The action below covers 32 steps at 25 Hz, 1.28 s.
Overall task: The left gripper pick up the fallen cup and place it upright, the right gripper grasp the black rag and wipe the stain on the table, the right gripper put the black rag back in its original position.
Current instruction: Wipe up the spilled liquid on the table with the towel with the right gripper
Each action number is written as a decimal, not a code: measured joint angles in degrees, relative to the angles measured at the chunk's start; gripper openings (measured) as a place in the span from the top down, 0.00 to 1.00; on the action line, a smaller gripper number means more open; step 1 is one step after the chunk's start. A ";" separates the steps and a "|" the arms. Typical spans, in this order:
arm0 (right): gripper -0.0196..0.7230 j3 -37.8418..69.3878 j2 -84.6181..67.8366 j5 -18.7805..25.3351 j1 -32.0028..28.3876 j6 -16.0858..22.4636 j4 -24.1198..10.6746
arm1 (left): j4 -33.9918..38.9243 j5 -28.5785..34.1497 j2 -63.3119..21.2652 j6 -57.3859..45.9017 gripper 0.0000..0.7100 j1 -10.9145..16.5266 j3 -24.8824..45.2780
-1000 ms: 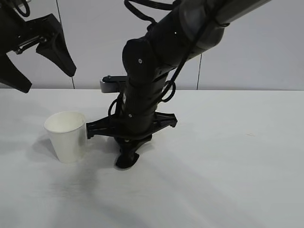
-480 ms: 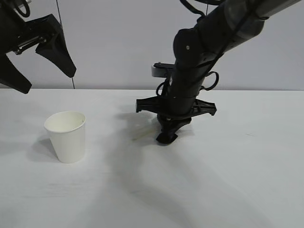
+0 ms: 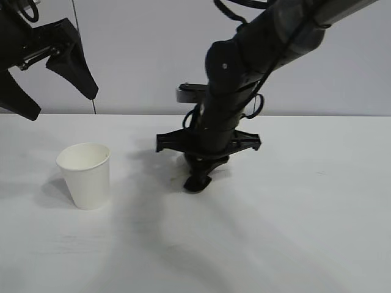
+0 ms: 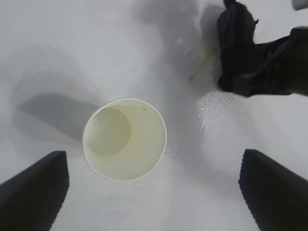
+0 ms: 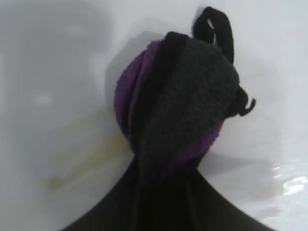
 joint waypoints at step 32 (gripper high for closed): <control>0.83 -2.15 1.40 3.37 -2.65 -1.47 -4.00 | 0.06 0.02 0.00 0.00 0.02 0.00 0.00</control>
